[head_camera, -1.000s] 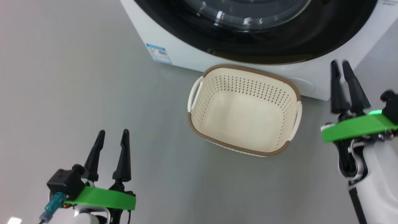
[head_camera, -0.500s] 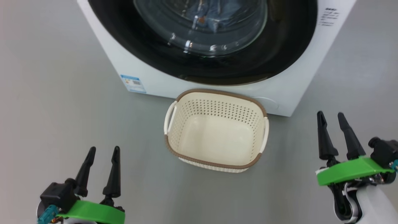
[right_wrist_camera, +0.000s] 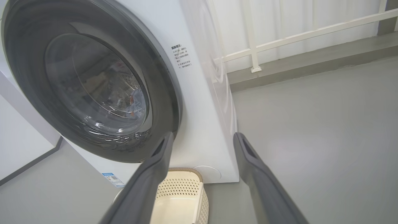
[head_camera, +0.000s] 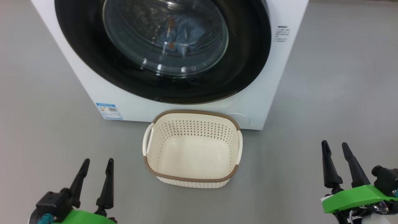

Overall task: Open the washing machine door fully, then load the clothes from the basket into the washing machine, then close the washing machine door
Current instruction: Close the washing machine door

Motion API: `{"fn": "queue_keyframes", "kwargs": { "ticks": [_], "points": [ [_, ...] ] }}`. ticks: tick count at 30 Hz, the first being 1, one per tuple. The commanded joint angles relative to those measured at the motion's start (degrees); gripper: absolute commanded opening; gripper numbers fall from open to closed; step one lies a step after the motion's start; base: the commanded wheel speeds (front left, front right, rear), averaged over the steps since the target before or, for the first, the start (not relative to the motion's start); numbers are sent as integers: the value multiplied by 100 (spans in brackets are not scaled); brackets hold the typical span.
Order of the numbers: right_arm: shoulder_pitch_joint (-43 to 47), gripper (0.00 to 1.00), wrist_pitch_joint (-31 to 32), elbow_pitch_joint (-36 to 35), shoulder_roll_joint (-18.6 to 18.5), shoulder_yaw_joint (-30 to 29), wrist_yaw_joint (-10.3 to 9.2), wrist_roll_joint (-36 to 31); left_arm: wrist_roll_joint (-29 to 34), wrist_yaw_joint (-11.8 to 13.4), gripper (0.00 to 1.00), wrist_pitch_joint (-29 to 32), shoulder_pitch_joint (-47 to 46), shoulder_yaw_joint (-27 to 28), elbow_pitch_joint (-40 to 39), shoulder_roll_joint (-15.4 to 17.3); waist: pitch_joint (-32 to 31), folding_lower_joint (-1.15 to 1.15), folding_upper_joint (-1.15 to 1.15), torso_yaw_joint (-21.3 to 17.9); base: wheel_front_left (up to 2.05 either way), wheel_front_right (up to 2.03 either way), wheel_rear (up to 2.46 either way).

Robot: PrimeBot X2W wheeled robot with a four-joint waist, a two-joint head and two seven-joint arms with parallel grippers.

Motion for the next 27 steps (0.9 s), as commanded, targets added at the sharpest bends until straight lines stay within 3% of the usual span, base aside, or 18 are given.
{"fn": "queue_keyframes", "kwargs": {
  "ticks": [1, 27],
  "points": [
    [8, 100, -27, -156, -51, 97, 0, 9, 54, -12, 100, -37, -11, 189, -110, 131, -139, 0, 0, -152, 0, 0, 0],
    [497, 100, -27, -385, 14, -132, 0, 11, 282, -12, 100, -37, 137, 284, -65, 196, -317, 0, 0, -647, 0, 0, 0]
  ]
}}
